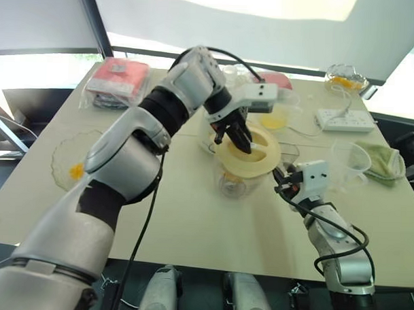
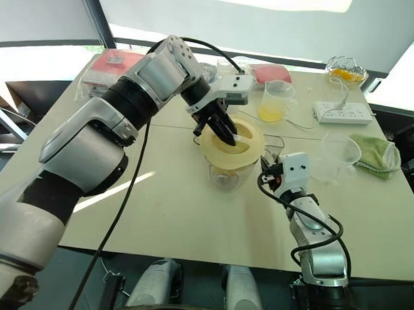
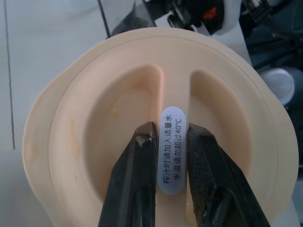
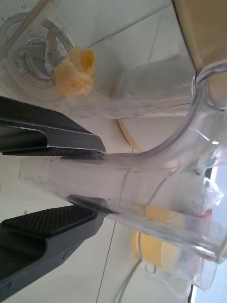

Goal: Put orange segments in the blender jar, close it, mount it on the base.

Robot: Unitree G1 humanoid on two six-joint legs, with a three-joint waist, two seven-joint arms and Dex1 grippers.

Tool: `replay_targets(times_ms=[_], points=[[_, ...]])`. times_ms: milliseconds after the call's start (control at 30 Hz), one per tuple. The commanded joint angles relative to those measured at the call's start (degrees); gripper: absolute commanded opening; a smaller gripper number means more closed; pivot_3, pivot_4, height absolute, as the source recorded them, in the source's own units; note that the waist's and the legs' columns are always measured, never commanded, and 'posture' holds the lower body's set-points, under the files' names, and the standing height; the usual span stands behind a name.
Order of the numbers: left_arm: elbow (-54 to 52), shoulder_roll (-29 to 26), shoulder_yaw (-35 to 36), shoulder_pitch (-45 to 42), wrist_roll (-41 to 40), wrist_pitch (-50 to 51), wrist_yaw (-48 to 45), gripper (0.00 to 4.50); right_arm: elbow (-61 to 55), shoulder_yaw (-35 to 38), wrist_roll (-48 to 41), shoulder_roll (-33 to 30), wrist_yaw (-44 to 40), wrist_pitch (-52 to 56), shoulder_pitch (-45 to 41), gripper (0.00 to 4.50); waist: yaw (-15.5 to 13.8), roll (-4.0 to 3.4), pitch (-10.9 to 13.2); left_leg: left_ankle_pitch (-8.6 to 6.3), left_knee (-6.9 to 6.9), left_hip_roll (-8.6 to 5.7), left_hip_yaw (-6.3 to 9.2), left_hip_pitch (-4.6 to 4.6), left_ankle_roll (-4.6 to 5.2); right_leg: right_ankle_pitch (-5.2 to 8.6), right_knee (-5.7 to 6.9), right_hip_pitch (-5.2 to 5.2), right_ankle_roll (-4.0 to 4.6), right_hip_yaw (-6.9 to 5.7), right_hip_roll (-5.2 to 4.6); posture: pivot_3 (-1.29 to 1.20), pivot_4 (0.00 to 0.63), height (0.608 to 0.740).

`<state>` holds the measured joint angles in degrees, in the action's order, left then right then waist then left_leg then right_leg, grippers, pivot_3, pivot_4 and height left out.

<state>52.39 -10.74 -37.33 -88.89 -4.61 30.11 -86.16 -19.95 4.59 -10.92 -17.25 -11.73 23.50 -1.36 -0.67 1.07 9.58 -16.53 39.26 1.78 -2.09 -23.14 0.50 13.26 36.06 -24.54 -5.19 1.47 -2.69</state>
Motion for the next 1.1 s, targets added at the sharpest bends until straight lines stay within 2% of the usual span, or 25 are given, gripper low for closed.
replay_targets(times_ms=[33, 200, 267, 300, 500, 767, 967, 1000, 1033, 1100], points=[[-0.5, 2.3, 1.8, 4.3, 2.6, 8.8, 6.2, 0.73, -2.3, 0.3, 1.2, 0.0, 0.7, -0.9, -1.2, 0.92, -0.1, -0.05, 0.0, 0.0, 0.0, -0.02, 0.02, 0.04, 0.0, 0.01, 0.0, 0.06, -0.01, 0.0, -0.01, 0.0, 0.15, 0.74], [-2.0, 3.8, 5.0, 6.9, 5.3, 20.8, 15.6, 0.73, -2.6, 0.3, 1.1, -0.1, 1.0, -0.2, -2.0, 0.92, -0.2, -0.09, -0.1, 0.03, 0.11, -0.18, 0.34, 0.18, -0.04, 0.04, -0.04, 0.5, -0.06, 0.02, -0.01, 0.0, 0.15, 0.74], [-1.5, 5.0, 6.5, 7.3, 5.8, 24.3, 19.1, 0.73, -2.5, 0.3, 1.2, -0.3, 0.9, -0.2, -2.0, 0.92, -0.3, -0.1, -0.1, 0.03, 0.11, -0.29, 0.51, 0.54, -0.04, 0.16, -0.12, 0.99, -0.22, 0.03, -0.03, 0.0, 0.15, 0.74], [-1.1, 5.5, 7.4, 7.4, 5.9, 25.7, 20.8, 0.73, -2.3, 0.4, 1.2, -0.3, 0.9, -0.2, -2.2, 0.92, -0.3, -0.17, -0.2, 0.02, 0.11, -0.31, 0.6, 0.75, -0.04, 0.26, -0.19, 1.27, -0.22, 0.03, -0.04, 0.0, 0.15, 0.74], [-0.5, 7.2, 10.9, 8.7, 6.3, 30.3, 27.0, 0.73, -2.8, 0.7, 1.4, -0.4, 0.9, 0.6, -2.8, 0.92, -0.4, -0.56, -0.5, 0.02, 0.09, -0.82, 0.94, 0.73, -0.04, 0.47, -0.4, 1.6, -0.53, 0.07, -0.31, 0.0, 0.15, 0.74], [-8.1, 5.0, 8.6, 11.3, 5.7, 28.8, 21.2, 0.73, -2.2, 1.2, 1.3, -1.1, -0.4, 0.4, -2.7, 0.92, -0.1, -0.61, -0.7, 0.02, -0.02, -1.12, 0.97, 0.77, -0.04, 0.62, -0.49, 1.77, -0.8, 0.07, -0.84, 0.0, 0.15, 0.74], [-13.6, 3.0, 7.0, 12.8, 4.9, 28.4, 18.3, 0.73, -1.4, 1.3, 1.4, -1.7, -1.4, 0.3, -3.0, 0.92, 0.1, -0.6, -0.7, 0.02, -0.02, -1.11, 1.02, 0.8, -0.04, 0.62, -0.52, 1.79, -0.8, 0.1, -0.86, 0.0, 0.15, 0.74], [-14.4, 2.7, 7.0, 12.9, 4.7, 28.3, 18.2, 1.44, -1.3, 1.3, 1.5, -1.7, -1.5, 0.3, -3.0, 0.92, 0.2, -0.61, -0.7, 0.02, -0.03, -1.11, 1.02, 0.81, -0.04, 0.62, -0.52, 1.79, -0.8, 0.1, -0.85, 0.0, 0.15, 0.74], [-15.4, 2.4, 7.5, 12.8, 4.3, 28.1, 18.4, 1.75, -1.3, 1.3, 1.5, -1.8, -1.7, 0.2, -2.9, 0.92, 0.4, -0.6, -0.7, 0.02, -0.05, -1.12, 1.02, 0.82, -0.04, 0.62, -0.52, 1.78, -0.8, 0.1, -0.85, 0.0, 0.15, 0.74], [-19.0, 2.0, 10.8, 12.7, 2.6, 25.5, 19.4, 2.68, -1.3, 1.7, 1.3, -1.7, -1.7, 0.4, -2.6, 0.92, 0.5, -0.62, -0.7, 0.02, -0.06, -1.12, 1.03, 0.82, -0.04, 0.62, -0.5, 1.76, -0.8, 0.1, -0.8, 0.0, 0.15, 0.74]])
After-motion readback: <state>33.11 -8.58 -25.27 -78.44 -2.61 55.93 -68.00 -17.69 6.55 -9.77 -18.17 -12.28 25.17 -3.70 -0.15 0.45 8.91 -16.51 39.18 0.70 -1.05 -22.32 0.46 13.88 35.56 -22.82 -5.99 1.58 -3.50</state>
